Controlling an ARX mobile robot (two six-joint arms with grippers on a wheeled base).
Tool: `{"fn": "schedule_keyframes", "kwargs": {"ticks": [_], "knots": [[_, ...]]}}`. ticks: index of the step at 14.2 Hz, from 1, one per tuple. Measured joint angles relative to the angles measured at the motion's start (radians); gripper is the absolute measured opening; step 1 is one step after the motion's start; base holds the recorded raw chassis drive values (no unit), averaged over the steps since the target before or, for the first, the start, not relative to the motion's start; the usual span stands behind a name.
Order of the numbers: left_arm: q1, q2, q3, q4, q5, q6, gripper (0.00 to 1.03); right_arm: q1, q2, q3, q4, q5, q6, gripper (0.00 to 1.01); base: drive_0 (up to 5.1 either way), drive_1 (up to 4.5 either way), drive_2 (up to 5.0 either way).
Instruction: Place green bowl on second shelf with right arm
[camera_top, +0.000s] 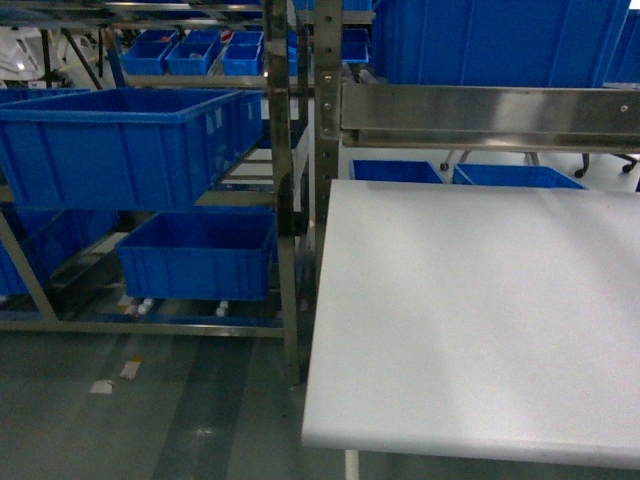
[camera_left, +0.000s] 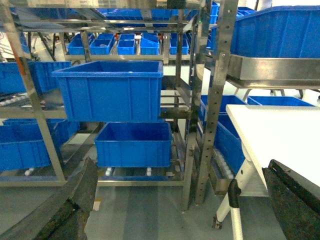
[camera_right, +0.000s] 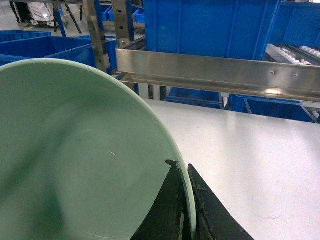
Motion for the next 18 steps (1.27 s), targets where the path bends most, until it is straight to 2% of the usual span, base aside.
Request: {"fn": "schedule_keyframes", "kwargs": {"ticks": [7, 18], "knots": [[0.000, 0.000, 0.000, 0.002, 0.000, 0.000, 0.98, 0.000, 0.000, 0.000, 0.000, -0.002, 0.000, 0.02, -4.9, 1.61, 3.2], [0.000, 0.000, 0.000, 0.002, 0.000, 0.000, 0.98, 0.000, 0.001, 0.000, 0.000, -0.001, 0.000, 0.02, -4.7, 3.67, 1.2]]}}
